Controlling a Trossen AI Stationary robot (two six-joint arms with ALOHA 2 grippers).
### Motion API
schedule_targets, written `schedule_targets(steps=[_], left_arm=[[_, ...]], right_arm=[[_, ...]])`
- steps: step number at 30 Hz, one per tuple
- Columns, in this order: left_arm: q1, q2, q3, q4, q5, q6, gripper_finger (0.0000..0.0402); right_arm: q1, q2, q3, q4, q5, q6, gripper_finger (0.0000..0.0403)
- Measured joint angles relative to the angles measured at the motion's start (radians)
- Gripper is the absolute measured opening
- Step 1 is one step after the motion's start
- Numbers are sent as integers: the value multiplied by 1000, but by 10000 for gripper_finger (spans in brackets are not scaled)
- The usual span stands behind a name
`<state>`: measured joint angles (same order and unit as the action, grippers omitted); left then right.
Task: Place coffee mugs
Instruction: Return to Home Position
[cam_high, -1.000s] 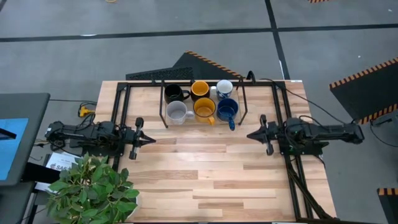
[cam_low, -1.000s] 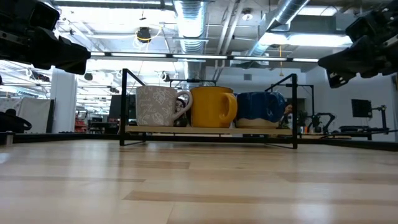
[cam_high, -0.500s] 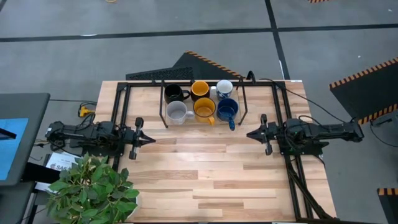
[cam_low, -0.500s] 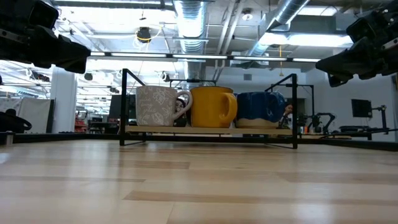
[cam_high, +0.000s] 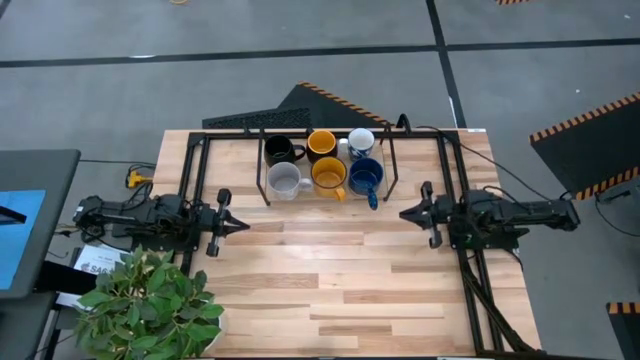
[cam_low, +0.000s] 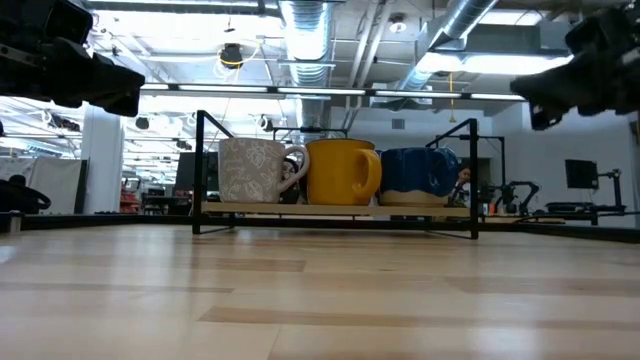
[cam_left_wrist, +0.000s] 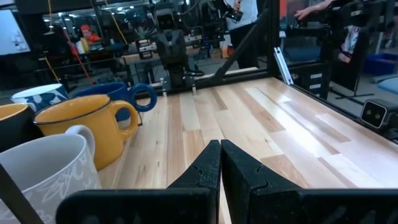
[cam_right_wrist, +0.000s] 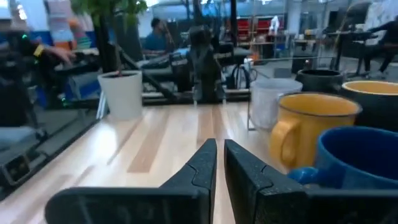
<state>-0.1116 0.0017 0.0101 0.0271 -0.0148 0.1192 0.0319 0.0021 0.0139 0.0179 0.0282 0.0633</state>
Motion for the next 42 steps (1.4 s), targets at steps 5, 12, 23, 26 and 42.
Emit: schedule_targets(steps=[5, 12, 23, 26, 42], left_arm=[[0, 0, -1, 1, 0, 0, 0], [0, 0, -2, 1, 0, 0, 0], [0, 4, -3, 5, 1, 0, 0], [0, 8, -3, 3, 1, 0, 0], [0, 7, -4, 4, 1, 0, 0]], right_arm=[[15, -1, -4, 84, 3, -1, 58], [33, -1, -4, 20, 1, -1, 58], [58, 5, -3, -5, -2, -4, 58], [65, 16, -3, -7, -2, -4, 58], [66, 18, -3, -10, -2, -3, 58]])
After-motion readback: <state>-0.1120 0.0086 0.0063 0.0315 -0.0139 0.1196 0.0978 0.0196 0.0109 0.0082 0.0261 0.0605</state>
